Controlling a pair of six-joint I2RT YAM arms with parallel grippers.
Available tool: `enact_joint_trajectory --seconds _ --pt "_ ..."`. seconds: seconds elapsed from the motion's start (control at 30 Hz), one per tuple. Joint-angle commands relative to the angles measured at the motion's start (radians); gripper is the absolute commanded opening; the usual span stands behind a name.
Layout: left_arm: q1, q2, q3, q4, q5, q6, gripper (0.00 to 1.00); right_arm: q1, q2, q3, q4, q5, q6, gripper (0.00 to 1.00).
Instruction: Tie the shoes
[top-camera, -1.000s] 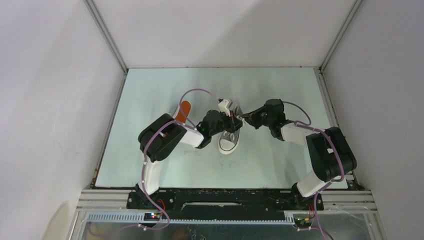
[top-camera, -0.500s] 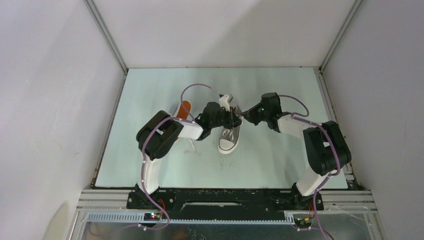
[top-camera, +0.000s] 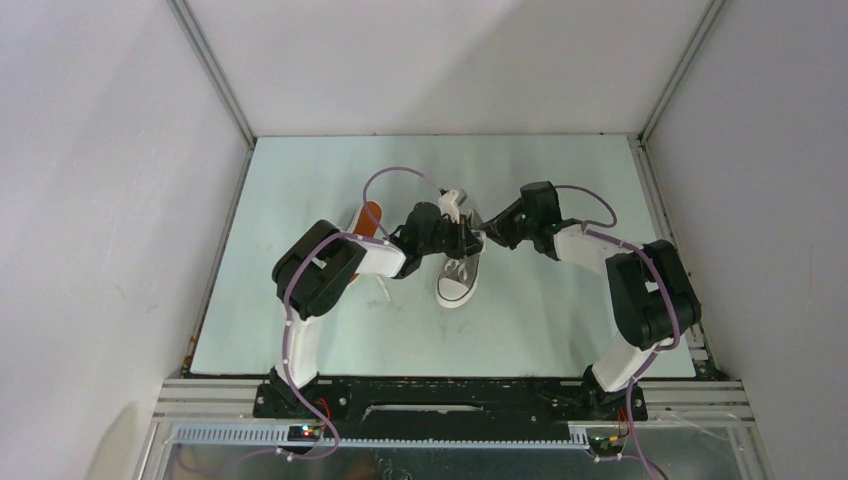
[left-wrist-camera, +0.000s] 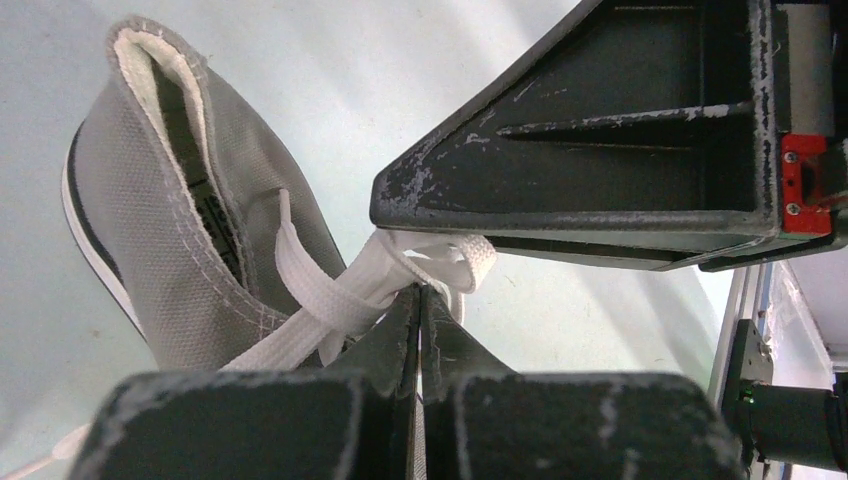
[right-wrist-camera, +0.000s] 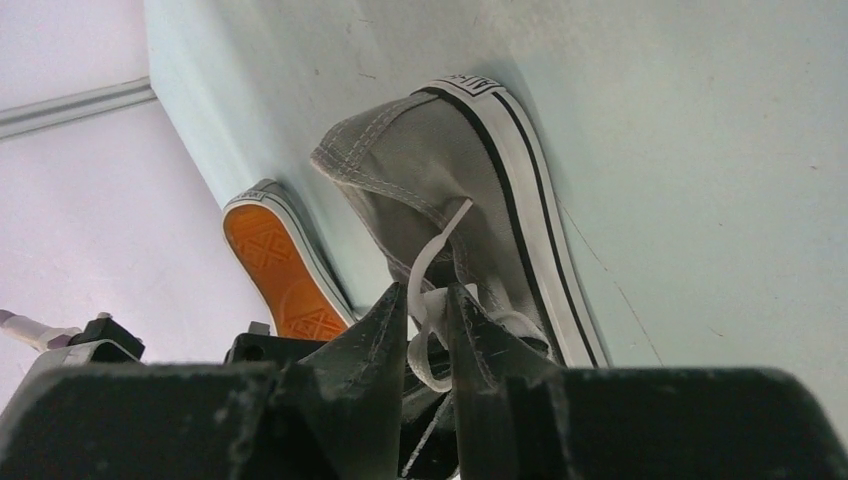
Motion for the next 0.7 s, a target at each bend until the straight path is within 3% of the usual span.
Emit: enact_joint_trajectory --seconds 0.0,0.2,0.53,0.67 --pt "0.003 0.000 0.011 -0.066 0.012 0.037 0.00 -0.003 0.001 0.050 -0.029 0.025 -0.038 0.24" --pt "0.002 -0.004 0.011 -0.073 0.009 0.043 0.00 -0.013 -0.008 0.051 -0.066 0.014 -0.093 0.36" --pt "0.002 0.002 0.015 -0.075 0.014 0.042 0.00 -0.016 -0.001 0.098 -0.133 0.020 -0.210 0.37" --pt "0.003 0.000 0.015 -0.078 0.013 0.043 0.00 -0.014 -0.010 0.117 -0.160 0.033 -0.277 0.43"
